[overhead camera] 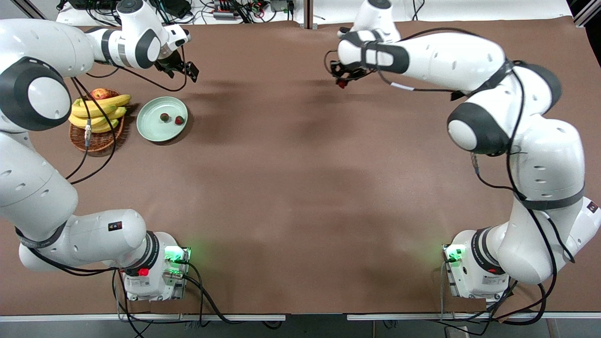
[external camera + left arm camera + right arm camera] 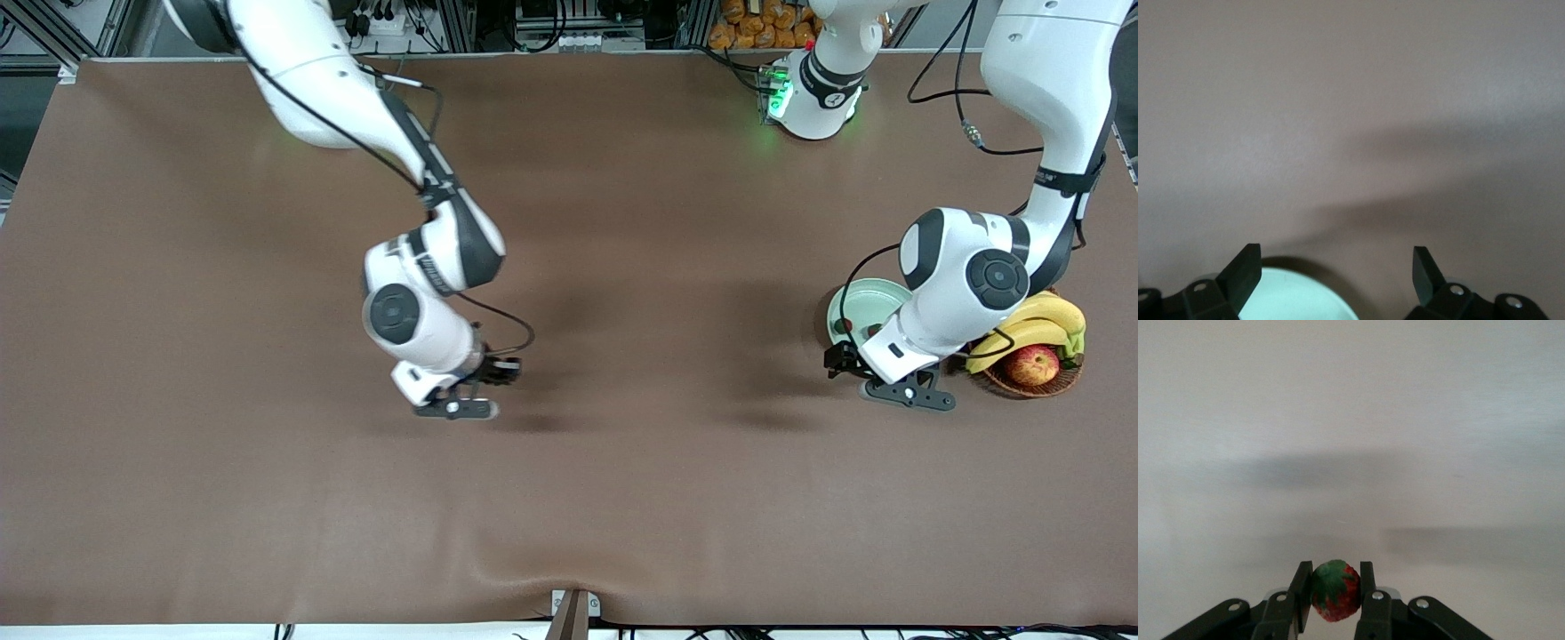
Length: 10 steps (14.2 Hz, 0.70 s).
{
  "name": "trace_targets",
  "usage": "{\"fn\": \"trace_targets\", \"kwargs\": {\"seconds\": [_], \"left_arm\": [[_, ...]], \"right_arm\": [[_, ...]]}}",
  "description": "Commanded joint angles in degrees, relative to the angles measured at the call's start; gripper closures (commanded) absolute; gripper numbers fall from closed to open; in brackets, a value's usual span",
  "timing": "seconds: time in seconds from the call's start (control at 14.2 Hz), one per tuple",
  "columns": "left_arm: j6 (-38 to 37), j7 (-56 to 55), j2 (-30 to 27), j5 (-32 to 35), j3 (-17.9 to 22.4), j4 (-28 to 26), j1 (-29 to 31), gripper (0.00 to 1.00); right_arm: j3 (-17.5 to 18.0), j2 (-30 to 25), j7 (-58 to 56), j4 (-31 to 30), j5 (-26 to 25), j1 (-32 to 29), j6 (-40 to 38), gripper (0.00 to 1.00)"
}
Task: Collect all strawberries into plate
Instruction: 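Set the last strawberry at the middle while the left gripper returns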
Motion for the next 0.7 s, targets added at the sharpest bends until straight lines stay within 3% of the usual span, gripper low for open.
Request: {"fn": "trace_targets", "kwargs": {"seconds": [0.0, 0.35, 0.63], "left_arm": [[-0.24, -0.91, 3.41, 0.76, -0.18, 4.71, -1.43, 0.00], [-0.24, -4.06, 6.32, 0.76, -0.18, 6.92, -3.80, 0.00], [-0.15, -9.07, 7.64, 0.76, -0.18, 7.01, -7.40, 0.00]], "right_arm": [[-0.41, 5.79, 2.93, 5.48, 1.00, 2.93, 6.80, 1.00], [-0.33, 12.91, 10.20, 13.03, 1.00, 7.68, 11.65, 1.00], [-0.33, 16.52, 16.71, 15.07, 0.92, 11.19, 17.45, 0.97]]}}
